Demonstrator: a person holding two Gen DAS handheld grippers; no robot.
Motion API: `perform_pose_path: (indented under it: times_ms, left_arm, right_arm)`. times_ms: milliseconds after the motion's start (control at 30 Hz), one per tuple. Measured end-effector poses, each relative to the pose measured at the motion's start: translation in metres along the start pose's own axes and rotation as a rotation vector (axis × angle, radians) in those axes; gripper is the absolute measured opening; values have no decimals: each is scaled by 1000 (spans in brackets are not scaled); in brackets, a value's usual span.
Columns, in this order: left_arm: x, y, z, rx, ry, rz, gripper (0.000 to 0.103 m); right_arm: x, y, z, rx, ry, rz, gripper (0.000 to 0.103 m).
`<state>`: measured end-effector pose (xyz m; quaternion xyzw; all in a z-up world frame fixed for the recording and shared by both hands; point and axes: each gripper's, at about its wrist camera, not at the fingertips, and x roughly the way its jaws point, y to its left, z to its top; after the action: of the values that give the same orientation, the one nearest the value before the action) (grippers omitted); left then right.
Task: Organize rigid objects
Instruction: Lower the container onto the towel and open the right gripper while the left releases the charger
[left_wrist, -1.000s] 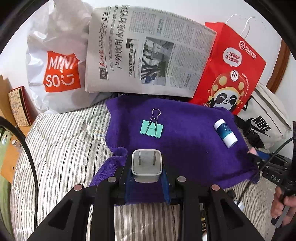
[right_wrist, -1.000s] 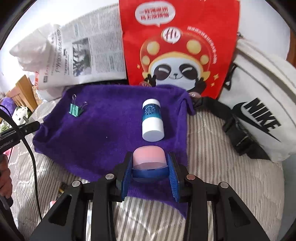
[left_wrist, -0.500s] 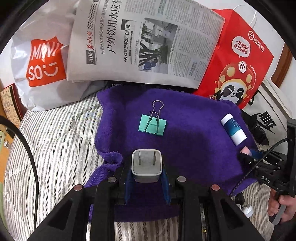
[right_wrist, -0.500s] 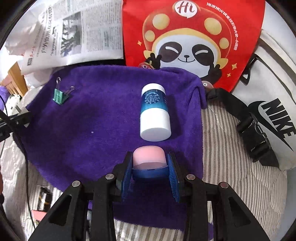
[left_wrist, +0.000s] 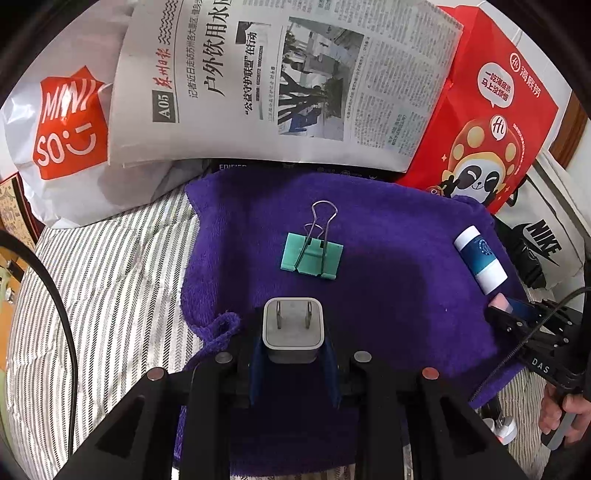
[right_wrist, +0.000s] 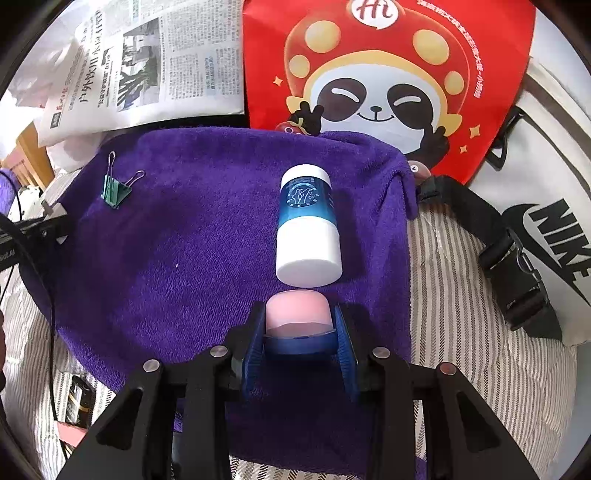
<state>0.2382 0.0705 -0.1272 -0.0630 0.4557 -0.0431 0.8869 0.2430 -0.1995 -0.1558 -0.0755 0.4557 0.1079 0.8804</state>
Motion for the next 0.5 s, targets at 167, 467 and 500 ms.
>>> perform_pose_path:
  times_ms: [167, 467, 500]
  left_arm:
    - [10, -1, 4, 9, 6, -3, 26]
    - [33, -16, 15, 59, 27, 44, 26]
    - [34, -19, 14, 72, 30, 61, 26]
  right_arm:
    - [-2, 4, -2, -24, 17, 19, 44]
    - [-25, 1, -10, -26, 2, -12, 55]
    - [-28, 0, -12, -21, 2, -13, 55]
